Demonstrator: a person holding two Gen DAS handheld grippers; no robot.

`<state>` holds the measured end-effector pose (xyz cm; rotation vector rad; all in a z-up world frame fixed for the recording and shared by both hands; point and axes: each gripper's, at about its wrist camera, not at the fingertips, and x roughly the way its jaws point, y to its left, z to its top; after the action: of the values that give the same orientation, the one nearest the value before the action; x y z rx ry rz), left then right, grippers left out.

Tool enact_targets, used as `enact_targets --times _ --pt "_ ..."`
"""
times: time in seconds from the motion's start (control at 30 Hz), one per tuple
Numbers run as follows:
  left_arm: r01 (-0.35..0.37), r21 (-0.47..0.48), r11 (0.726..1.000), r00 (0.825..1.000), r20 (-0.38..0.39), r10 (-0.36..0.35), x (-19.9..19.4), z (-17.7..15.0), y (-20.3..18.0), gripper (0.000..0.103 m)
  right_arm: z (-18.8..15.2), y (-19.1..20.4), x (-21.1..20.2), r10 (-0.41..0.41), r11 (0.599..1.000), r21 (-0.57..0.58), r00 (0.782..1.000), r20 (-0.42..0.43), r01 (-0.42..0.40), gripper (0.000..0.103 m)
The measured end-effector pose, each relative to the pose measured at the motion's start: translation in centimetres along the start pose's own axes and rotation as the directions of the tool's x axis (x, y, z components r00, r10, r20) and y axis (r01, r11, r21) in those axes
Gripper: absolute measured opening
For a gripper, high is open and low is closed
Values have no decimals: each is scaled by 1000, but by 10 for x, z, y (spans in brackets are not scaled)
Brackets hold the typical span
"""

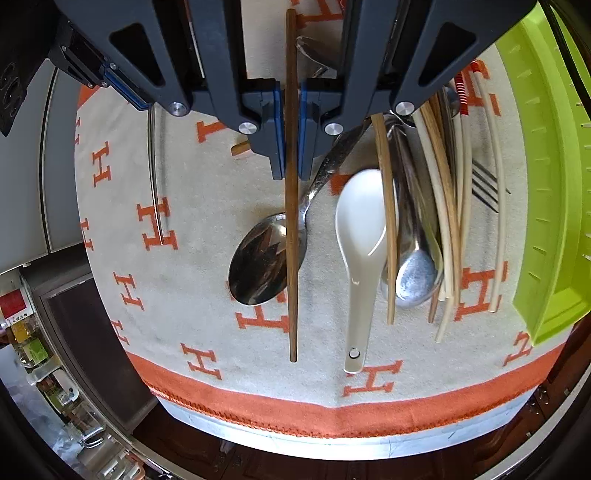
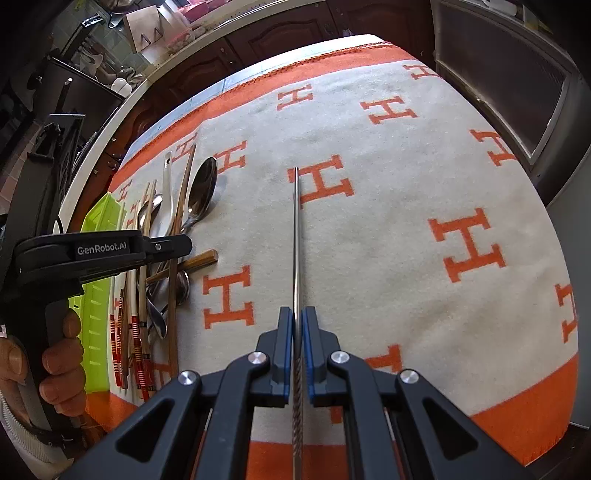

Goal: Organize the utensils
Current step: 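Carry the skewer and chopstick into the green tray and release both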

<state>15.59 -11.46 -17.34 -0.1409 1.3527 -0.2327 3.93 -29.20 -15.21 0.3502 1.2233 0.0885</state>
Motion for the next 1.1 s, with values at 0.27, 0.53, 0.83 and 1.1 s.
enact_targets --times 0.27,0.53,0.83,1.1 --pt "52 13 999 997 64 -53 -53 -12 18 4 4 10 -17 99 995 11 995 5 -99 5" --pt "61 4 998 985 160 -61 -130 -53 64 4 13 56 -33 175 982 -75 985 6 -174 5" --pt "-122 -93 988 937 318 145 -191 -81 142 4 24 153 -23 333 924 -181 941 -56 -337 5" --pt "-199 -130 971 941 252 226 -149 -81 189 4 18 232 20 380 893 -191 910 -164 -407 6"
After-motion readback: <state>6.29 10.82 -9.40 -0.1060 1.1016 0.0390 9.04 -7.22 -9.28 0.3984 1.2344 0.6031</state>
